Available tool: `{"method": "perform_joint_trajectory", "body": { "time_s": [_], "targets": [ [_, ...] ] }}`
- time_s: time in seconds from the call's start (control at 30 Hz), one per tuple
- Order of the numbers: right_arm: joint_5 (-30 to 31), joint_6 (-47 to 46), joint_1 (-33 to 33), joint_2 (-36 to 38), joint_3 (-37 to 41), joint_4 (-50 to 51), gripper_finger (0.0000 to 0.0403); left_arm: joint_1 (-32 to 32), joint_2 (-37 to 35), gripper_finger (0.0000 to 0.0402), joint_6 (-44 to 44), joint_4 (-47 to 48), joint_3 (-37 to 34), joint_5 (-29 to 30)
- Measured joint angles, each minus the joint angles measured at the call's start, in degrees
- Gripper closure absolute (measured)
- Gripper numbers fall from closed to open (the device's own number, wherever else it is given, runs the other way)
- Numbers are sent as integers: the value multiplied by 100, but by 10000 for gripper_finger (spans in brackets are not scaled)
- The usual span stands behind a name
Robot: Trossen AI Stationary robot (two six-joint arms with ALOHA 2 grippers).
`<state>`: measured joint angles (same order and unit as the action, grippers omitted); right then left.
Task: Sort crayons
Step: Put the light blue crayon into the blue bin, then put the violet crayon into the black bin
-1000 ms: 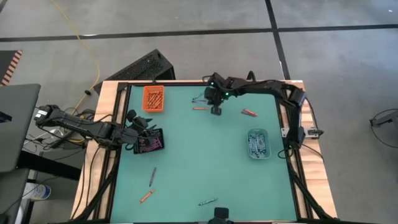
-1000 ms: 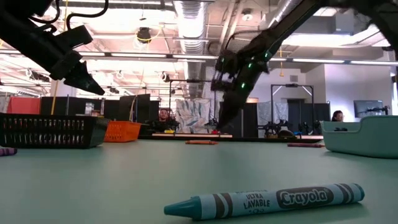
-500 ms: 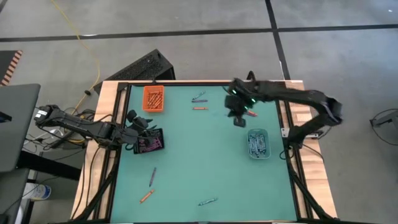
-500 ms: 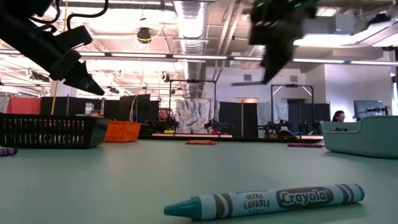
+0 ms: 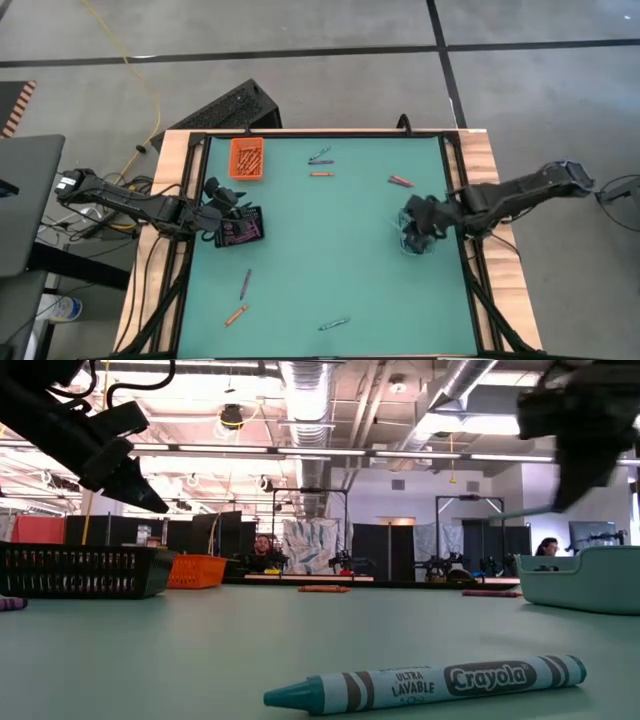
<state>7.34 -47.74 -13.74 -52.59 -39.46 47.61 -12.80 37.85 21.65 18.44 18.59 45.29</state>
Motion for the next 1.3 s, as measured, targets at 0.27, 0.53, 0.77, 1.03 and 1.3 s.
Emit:
{"method": "perform_joint_trajectory", "body": {
  "time_s": [0.27, 0.53, 0.77, 1.03, 1.3],
  "targets": [
    [1311, -2949, -1503, 12, -162, 1120, 400, 0, 2, 254, 162, -3, 0, -32],
    [1681, -4501, -2120, -378, -151, 1521, 401, -2, 2, 254, 66, 10, 0, -113],
    [1666, -4372, -2174, -1049, -151, 1576, 400, 0, -1, 254, 114, 13, 0, -181],
    [1608, -4748, -1813, -1614, -151, 1582, 365, 0, 1, 254, 117, 13, 0, -181],
    [1062, -5092, -1411, -2002, -149, 1550, 319, -2, 0, 254, 94, 15, 0, -183]
  ]
}}
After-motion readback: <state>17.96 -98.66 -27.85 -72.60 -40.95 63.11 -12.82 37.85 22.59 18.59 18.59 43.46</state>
